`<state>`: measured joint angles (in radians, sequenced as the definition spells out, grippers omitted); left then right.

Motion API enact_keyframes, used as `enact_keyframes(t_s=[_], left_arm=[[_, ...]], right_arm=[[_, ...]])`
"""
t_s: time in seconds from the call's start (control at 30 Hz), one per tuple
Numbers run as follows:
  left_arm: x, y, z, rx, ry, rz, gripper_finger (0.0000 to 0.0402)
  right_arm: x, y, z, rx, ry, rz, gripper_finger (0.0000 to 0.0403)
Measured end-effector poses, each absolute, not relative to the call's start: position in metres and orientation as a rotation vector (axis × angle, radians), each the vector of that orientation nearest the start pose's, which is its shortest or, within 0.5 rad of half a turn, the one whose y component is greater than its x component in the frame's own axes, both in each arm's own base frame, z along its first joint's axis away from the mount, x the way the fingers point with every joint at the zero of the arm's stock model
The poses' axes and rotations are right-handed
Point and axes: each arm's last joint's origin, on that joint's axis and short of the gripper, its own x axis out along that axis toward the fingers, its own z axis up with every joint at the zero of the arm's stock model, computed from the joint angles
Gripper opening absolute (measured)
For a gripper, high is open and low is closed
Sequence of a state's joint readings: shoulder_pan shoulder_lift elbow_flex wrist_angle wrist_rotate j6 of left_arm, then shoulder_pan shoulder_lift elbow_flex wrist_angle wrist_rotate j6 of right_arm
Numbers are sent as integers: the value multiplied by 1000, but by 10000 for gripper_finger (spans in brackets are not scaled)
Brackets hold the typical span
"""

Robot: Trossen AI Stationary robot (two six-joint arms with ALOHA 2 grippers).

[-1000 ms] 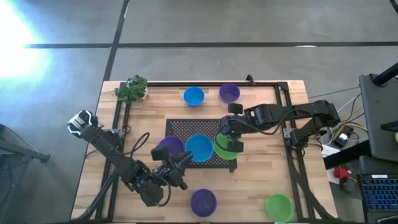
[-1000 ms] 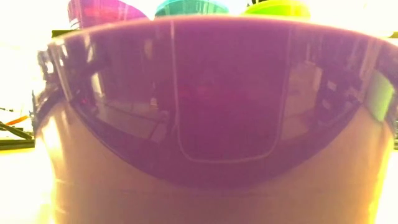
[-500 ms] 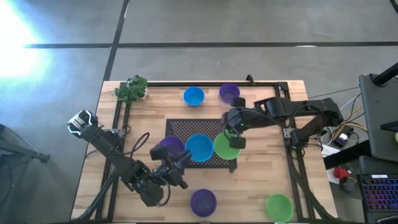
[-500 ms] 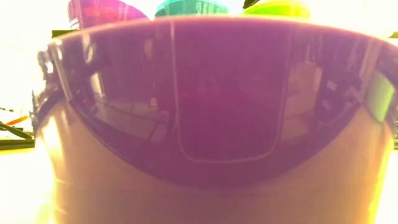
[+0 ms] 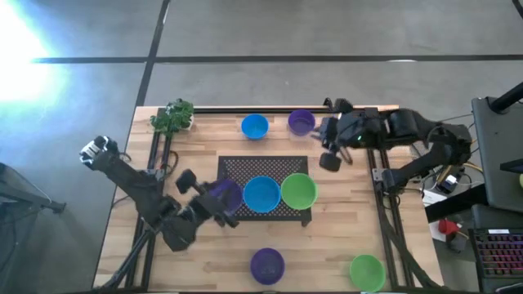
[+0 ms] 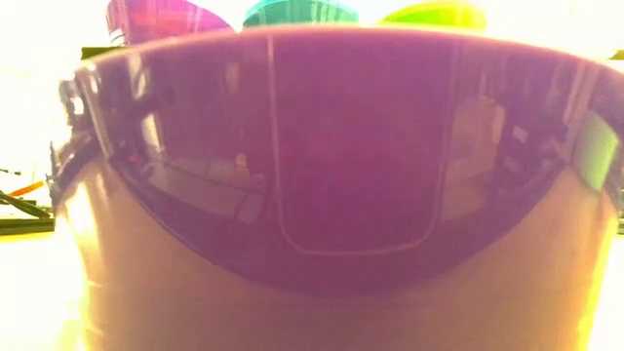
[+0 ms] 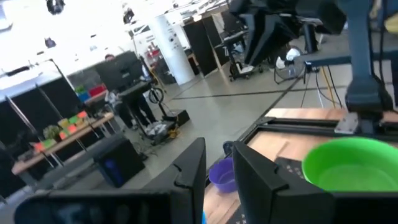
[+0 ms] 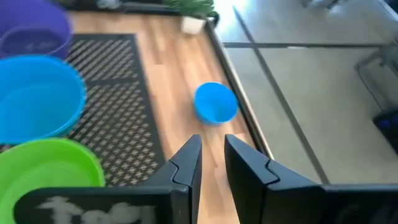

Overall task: Pick & Place Mini bowls
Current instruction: Stack the top violet bowl on the violet bowl on the shelf

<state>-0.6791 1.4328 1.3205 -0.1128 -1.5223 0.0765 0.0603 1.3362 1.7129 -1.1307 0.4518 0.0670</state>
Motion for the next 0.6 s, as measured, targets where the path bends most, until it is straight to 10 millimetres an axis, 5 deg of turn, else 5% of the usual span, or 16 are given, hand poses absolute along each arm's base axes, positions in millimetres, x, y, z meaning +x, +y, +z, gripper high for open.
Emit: enact_keyframes(t_s=[0.33, 0.6], left_arm=[[224, -121, 415, 180, 99, 907, 82], [216, -77, 414, 151, 170, 852, 82]], right_arm=[[214, -45, 440, -7, 723, -608, 68], [222, -99, 423, 122, 820, -582, 68]])
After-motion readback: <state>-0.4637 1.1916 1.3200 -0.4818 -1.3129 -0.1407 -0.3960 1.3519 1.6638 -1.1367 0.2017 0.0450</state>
